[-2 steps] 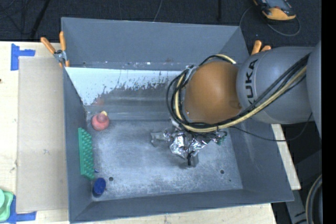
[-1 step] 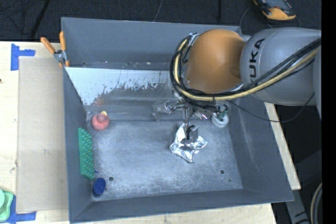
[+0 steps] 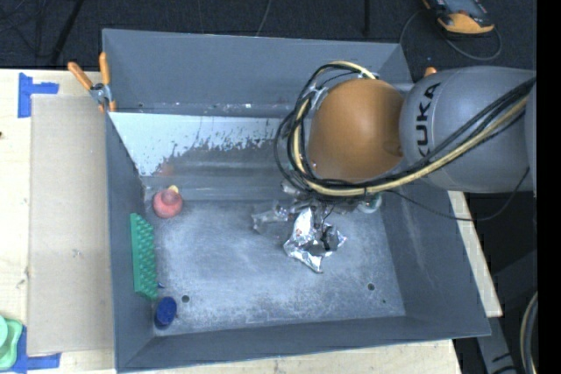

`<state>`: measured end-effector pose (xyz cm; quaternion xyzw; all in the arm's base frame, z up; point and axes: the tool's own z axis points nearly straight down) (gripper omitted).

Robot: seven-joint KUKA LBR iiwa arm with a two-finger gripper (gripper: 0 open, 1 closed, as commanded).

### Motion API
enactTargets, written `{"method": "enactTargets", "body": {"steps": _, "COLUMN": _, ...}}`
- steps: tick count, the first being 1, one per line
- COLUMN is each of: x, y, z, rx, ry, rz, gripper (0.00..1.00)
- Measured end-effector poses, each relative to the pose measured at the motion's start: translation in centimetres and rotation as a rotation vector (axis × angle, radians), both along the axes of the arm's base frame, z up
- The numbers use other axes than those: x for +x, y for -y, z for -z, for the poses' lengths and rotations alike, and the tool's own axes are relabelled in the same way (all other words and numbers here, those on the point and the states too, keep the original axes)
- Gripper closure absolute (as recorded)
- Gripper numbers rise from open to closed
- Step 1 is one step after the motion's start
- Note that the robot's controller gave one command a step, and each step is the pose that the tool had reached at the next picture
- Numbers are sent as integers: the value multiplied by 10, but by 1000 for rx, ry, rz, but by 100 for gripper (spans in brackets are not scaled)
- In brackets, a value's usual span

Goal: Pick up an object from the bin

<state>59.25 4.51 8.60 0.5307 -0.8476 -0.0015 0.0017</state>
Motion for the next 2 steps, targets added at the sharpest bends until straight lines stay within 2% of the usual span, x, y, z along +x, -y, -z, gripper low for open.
{"method": "enactTargets", "body": {"steps": 1, "x": 1, "y": 1, "z": -1, "rx": 2, "ry": 3, "rz": 6, "gripper": 100}}
{"method": "enactTargets", "body": {"steps": 2, "x": -38, "y": -18, "z": -147, "rx": 1, "ry": 12, "rz": 8, "gripper": 100}}
